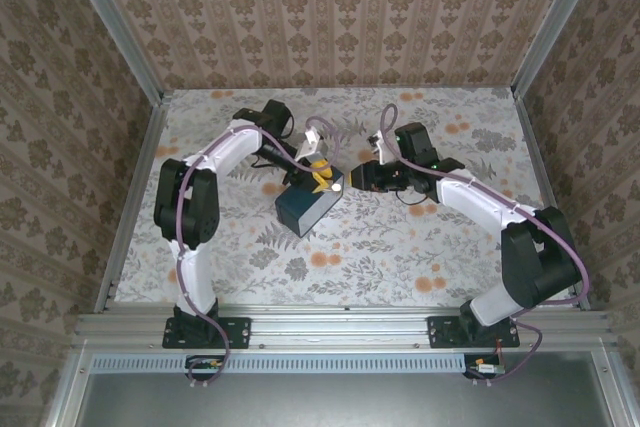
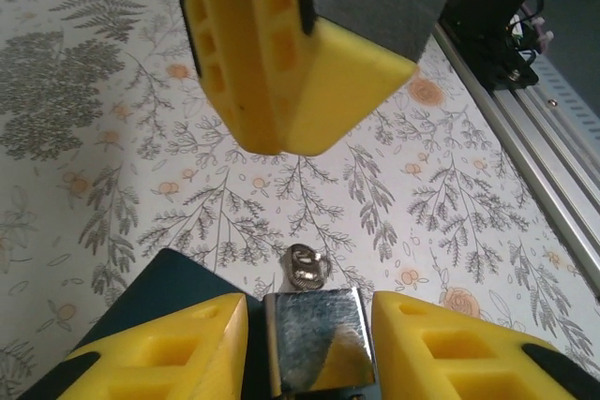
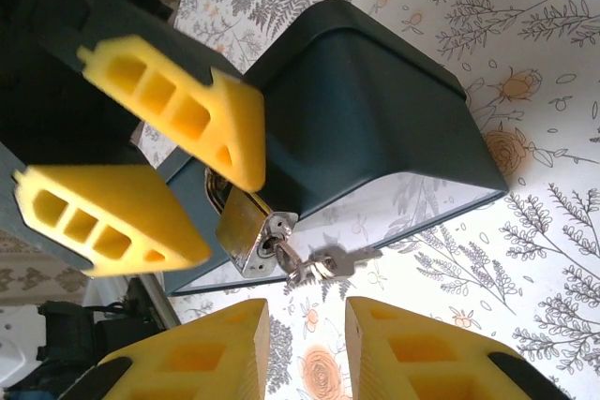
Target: Unlock the padlock with the key
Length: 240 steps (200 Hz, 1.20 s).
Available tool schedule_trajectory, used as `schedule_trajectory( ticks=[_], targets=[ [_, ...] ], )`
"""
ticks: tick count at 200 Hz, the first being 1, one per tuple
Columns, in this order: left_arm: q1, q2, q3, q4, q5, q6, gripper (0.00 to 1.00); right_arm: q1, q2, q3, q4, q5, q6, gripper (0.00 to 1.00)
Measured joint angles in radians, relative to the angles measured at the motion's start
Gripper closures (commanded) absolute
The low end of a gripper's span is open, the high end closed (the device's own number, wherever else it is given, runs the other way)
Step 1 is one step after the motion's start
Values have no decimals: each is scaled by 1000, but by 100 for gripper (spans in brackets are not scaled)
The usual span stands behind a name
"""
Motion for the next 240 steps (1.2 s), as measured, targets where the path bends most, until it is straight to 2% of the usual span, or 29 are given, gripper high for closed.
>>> schedule_trajectory(
  ticks=[41,61,73,81,88,102,112,121,129,131,135,138,161,186,209,240],
  targets=[
    [11,-2,19,-3,11,-20,57,13,-12,-2,0,26,-55,70],
    [13,-18,12,35,13,-92,54,52,-45,-16,1,65,-137,66],
    [19,-60,-33,124,11,-193,54,89,-72,-32,6,99,-209,63],
    [26,-100,-77,187,4,-267,54,109,-89,-45,17,122,-259,57],
    [34,-141,-118,249,-10,-346,55,125,-102,-61,40,139,-309,52],
    [50,-214,-181,367,-45,-523,55,150,-127,-111,117,174,-413,49],
    [60,-247,-196,429,-85,-649,49,164,-146,-167,198,198,-496,45],
    [65,-263,-198,475,-124,-748,35,178,-153,-219,275,225,-566,45],
    [69,-274,-202,515,-160,-830,28,193,-150,-256,333,259,-626,44],
    [69,-278,-206,526,-171,-848,25,198,-146,-264,347,267,-644,44],
    [70,-284,-213,541,-190,-895,5,206,-141,-273,365,285,-668,44],
    [70,-289,-219,552,-204,-915,1,214,-131,-278,380,297,-690,43],
    [70,-326,-285,591,-338,-1122,0,268,-53,-291,523,411,-843,42],
    [78,-331,-312,544,-527,-1294,0,317,-21,-294,611,504,-977,41],
    [100,-348,-336,513,-668,-1378,0,348,-21,-294,659,579,-1077,41],
    [159,-406,-369,498,-744,-1459,0,360,-21,-295,681,638,-1170,42]
  ],
)
